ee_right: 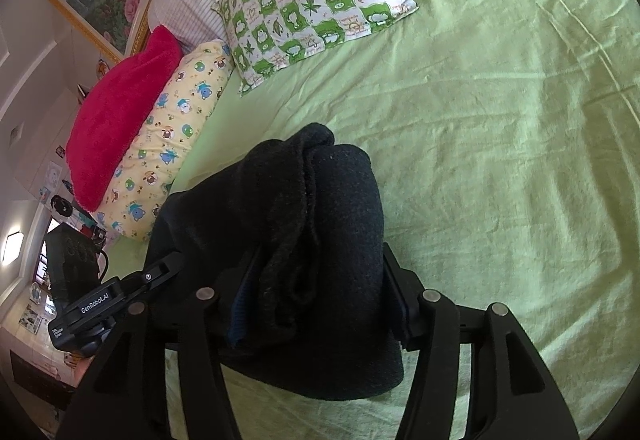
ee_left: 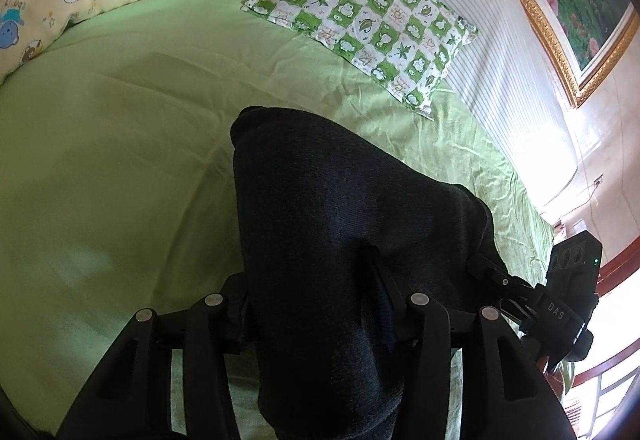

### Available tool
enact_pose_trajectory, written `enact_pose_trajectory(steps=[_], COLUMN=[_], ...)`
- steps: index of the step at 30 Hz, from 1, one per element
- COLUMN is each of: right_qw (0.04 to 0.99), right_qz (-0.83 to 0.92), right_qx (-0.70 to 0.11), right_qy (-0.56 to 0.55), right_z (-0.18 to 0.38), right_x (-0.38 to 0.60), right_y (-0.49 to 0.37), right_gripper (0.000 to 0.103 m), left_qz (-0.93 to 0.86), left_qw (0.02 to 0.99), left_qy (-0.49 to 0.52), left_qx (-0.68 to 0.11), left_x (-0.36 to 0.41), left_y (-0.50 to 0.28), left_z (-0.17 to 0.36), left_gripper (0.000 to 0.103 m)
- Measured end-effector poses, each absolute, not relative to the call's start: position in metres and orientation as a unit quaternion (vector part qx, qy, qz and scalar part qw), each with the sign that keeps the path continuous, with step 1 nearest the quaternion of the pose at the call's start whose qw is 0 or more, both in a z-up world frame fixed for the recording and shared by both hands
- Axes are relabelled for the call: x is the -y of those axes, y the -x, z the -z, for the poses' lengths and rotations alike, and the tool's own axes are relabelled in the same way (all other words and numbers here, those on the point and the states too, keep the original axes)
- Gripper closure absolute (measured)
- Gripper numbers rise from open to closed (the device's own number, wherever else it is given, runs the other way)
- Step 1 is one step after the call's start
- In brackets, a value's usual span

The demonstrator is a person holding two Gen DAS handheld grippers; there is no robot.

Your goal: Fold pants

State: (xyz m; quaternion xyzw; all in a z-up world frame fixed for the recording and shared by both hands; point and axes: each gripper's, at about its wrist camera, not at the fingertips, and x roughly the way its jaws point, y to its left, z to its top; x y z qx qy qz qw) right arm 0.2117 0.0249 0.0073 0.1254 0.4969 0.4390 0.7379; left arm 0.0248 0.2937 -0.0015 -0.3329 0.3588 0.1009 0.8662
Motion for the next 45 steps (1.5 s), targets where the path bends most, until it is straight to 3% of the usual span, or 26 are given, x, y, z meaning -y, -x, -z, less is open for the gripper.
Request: enact_pose_trajectory(steps=[6, 10, 21, 25, 34, 38, 45], right_qw=[0.738, 0.742, 0.749, 0.747, 0.753, 0.765, 0.781], right_qz=[-0.436, -0.431, -0.430, -0.433, -0.445, -0.457, -0.485], right_qx=[-0.499, -0.499, -0.494, -0.493, -0.476, -0.447, -0.392], right_qy=[-0.126, -0.121, -0.103, -0.109, -0.097, -0.078, -0.027], right_z=[-0.003, 0.001, 0.002, -0.004, -0.026, -0.044, -0.065], right_x=[-0.023, -0.022, -0.023, -0.019, -0.008, -0.003, 0.002], right_y=[-0.213, -0.214, -0.215, -0.211, -0.193, -0.180, -0.153], right_gripper=[0.041, 0.037, 0.032, 0.031, 0.024, 0.015, 0.009], left_qz=[-0.102, -0.110, -0.131, -0.148, -0.156, -0.170, -0.181], left_qw=[0.868, 0.867, 0.871, 0.871, 0.879, 0.892, 0.903], left_qy=[0.329, 0.327, 0.296, 0.291, 0.274, 0.221, 0.161], left_qx=[-0.359, -0.359, -0.370, -0.366, -0.358, -0.356, -0.355], left_x=[-0.293, -0.294, -0.288, -0.285, -0.269, -0.250, -0.220], left_y=[-0.025, -0.023, -0.023, -0.014, 0.011, 0.019, 0.033], left_z=[0.005, 0.009, 0.003, -0.003, -0.015, -0.027, -0.037], left_gripper=[0.050, 0.037, 0.033, 0.024, 0.024, 0.021, 0.019])
